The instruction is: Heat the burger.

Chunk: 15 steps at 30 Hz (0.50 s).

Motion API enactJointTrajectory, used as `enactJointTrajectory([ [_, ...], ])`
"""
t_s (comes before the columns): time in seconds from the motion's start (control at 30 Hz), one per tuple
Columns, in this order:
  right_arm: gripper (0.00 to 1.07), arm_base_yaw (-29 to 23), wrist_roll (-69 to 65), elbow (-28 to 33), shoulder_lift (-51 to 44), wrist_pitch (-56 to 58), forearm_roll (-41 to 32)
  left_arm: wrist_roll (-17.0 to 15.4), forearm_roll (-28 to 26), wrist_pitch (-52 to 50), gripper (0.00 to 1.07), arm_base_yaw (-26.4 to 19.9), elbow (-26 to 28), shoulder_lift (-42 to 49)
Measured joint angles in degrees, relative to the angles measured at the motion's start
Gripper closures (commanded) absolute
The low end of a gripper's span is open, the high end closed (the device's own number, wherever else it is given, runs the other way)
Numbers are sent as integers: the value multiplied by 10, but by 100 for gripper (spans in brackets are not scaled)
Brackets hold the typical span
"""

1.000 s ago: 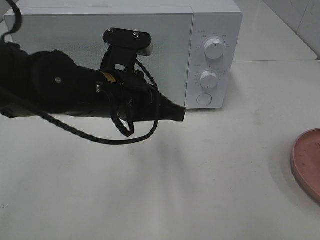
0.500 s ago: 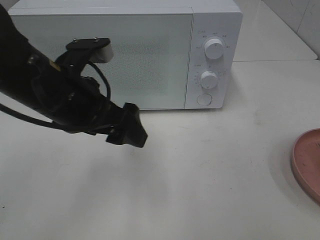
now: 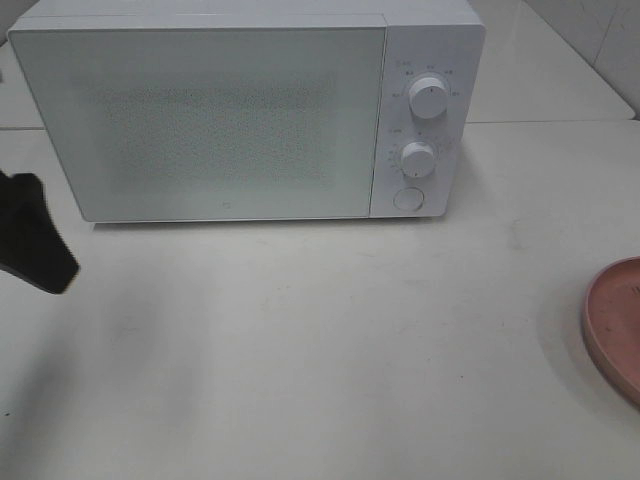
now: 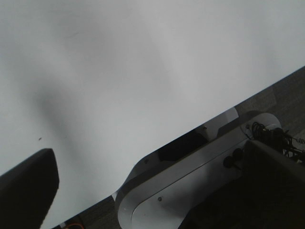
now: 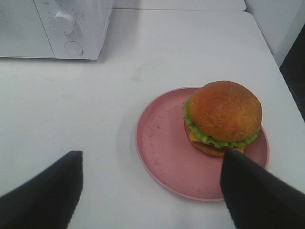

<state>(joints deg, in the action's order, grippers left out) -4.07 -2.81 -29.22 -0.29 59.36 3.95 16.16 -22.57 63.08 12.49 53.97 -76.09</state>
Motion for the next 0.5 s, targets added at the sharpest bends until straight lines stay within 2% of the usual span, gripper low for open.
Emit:
enactJointTrajectory([
  [0.03, 31, 0, 0, 0, 0, 0, 0, 0, 0, 0, 6, 0, 0, 0],
  [0.07, 31, 0, 0, 0, 0, 0, 0, -5, 7, 16, 6, -41, 0, 21],
  [0.1, 31, 0, 0, 0, 0, 0, 0, -11, 9, 19, 6, -62, 0, 32],
  [0.13, 31, 0, 0, 0, 0, 0, 0, -11, 9, 19, 6, -62, 0, 32],
  [0.2, 31, 0, 0, 0, 0, 0, 0, -29, 18, 29, 6, -113, 0, 65],
  [0.23, 31, 0, 0, 0, 0, 0, 0, -29, 18, 29, 6, -113, 0, 65],
  [0.3, 31, 0, 0, 0, 0, 0, 0, -66, 59, 46, 6, -159, 0, 112],
  [0.33, 31, 0, 0, 0, 0, 0, 0, -66, 59, 46, 6, -159, 0, 112],
  [0.4, 31, 0, 0, 0, 0, 0, 0, -97, 103, 57, 6, -167, 0, 149],
  [0.5, 31, 0, 0, 0, 0, 0, 0, -108, 117, 61, 6, -168, 0, 163],
])
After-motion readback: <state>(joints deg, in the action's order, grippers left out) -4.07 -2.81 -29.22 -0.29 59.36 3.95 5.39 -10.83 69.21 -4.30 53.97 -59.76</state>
